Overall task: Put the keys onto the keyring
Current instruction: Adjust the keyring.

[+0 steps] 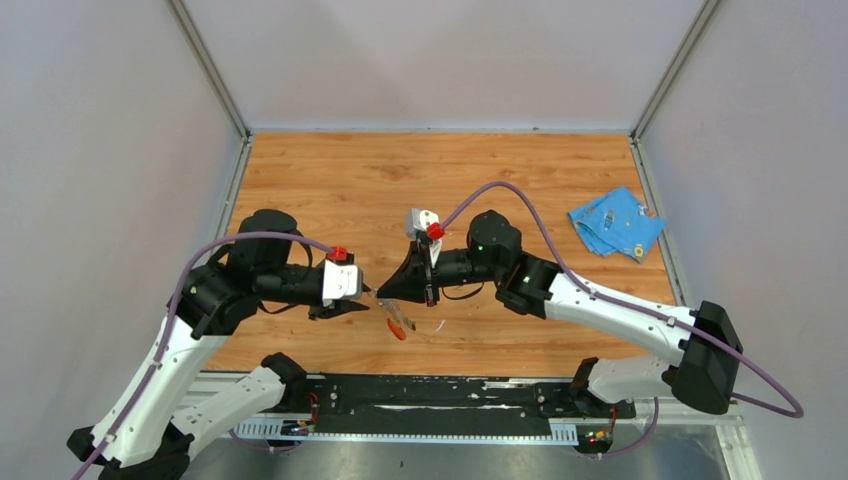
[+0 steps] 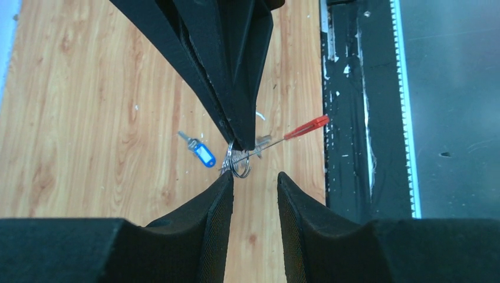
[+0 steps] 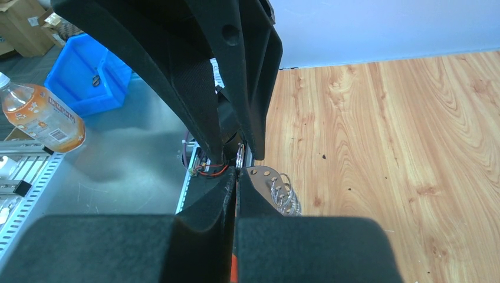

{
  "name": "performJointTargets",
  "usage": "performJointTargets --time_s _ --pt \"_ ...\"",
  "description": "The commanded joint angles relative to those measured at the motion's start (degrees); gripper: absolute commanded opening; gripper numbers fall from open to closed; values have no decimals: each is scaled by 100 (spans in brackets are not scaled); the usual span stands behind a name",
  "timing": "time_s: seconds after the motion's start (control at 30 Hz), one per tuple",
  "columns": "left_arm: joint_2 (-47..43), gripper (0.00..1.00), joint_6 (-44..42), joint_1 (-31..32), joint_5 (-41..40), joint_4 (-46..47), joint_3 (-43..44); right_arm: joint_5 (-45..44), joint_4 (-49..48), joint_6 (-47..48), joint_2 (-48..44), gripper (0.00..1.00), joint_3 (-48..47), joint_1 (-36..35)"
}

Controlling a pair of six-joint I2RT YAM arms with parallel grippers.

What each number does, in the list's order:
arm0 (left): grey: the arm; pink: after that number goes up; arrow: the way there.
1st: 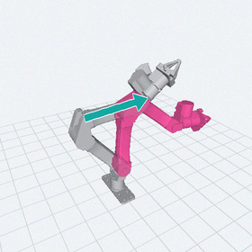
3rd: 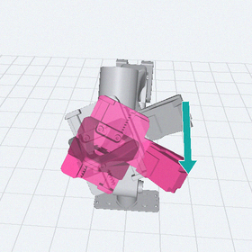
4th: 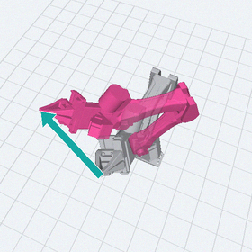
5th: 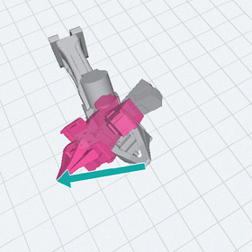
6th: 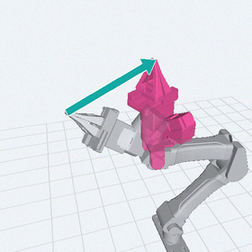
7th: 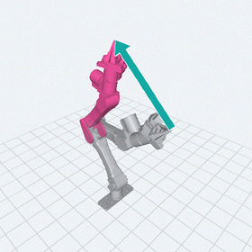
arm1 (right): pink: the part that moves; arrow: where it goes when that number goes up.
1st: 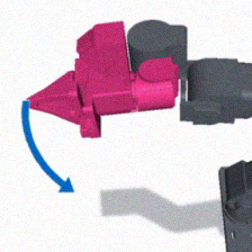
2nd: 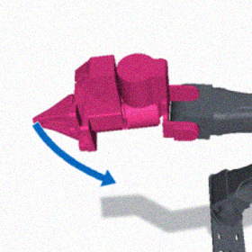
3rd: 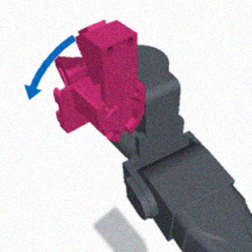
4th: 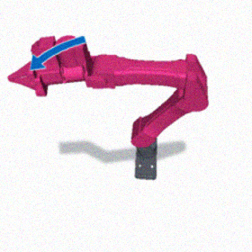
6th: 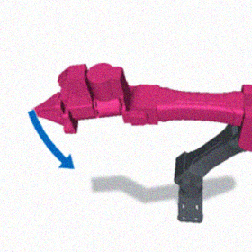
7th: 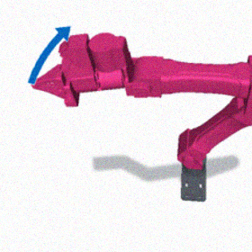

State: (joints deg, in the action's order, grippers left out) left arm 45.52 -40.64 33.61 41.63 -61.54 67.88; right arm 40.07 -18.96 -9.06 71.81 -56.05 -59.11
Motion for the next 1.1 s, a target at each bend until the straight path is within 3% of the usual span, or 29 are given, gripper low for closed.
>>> performJointTargets --time_s 0.0,0.17,0.33,0.57,0.6,0.7,0.77,1.07 --pt "141 38 189 42 374 -78 192 169 -248 15 -154 0 -2 51" --pt "227 28 284 43 496 -77 337 204 -163 68 -160 0 -8 49" --pt "299 1 342 47 337 -78 341 194 -129 117 -201 0 -3 53" --pt "202 0 294 45 -57 -78 218 221 153 200 -299 0 -77 49" --pt "206 0 281 49 -66 -70 236 246 387 246 -274 4 -152 51" --pt "295 0 368 43 -147 -78 346 218 1192 556 -127 29 -594 49" --pt "397 0 496 50 -267 -78 446 153 1673 804 -11 38 -905 49" --pt "602 0 714 51 -392 -86 714 378 2698 1262 503 43 -1796 58"
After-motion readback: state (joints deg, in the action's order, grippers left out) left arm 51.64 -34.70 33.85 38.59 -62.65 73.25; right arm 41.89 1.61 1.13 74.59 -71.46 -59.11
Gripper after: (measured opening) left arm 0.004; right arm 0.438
